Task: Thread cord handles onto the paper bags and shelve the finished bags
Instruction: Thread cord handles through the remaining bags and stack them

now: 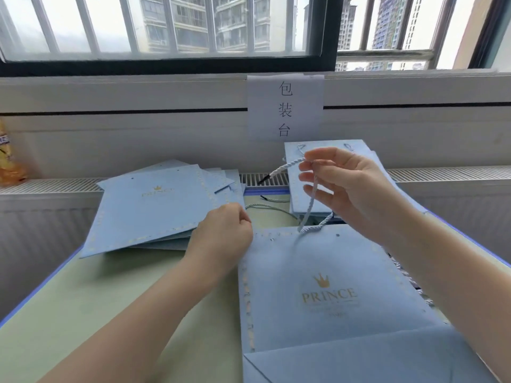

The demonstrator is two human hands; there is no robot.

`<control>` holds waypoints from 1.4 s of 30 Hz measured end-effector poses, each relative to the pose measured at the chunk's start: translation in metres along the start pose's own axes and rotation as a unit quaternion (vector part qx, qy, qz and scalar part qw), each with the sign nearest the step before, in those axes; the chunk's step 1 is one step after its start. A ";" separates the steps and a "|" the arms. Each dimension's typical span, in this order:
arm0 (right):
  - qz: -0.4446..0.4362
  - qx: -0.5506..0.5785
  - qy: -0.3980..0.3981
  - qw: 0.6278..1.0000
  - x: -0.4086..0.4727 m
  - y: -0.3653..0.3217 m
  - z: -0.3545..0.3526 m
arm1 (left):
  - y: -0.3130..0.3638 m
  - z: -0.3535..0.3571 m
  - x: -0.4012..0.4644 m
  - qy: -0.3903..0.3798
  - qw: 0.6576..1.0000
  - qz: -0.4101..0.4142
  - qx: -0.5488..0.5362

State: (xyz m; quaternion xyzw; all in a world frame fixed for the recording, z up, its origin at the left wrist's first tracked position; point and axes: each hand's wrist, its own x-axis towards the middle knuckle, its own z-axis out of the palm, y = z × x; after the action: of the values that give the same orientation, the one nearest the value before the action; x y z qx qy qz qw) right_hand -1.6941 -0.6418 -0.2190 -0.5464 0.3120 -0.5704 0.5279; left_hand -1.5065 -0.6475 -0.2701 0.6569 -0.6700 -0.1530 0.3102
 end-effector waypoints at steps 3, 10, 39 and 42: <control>0.050 -0.035 -0.015 0.998 0.000 0.013 0.004 | 0.003 0.002 -0.006 0.036 0.993 0.057 0.099; 0.047 -0.156 -0.017 0.986 -0.002 0.029 0.009 | 0.009 -0.004 -0.005 -0.040 0.968 0.138 -0.204; -0.161 -0.618 -0.125 0.759 -0.001 0.054 0.008 | -0.006 0.006 -0.001 -0.102 0.970 0.151 0.162; -0.169 -0.614 -0.131 0.760 -0.002 0.053 0.009 | -0.007 0.006 0.000 -0.098 0.971 0.163 0.148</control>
State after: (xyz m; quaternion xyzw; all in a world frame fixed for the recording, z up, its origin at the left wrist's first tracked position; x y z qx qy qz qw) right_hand -1.6719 -0.6510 -0.2674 -0.8668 0.4258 -0.2593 0.0105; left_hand -1.5048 -0.6496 -0.2787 0.5592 -0.8102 -0.0633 0.1636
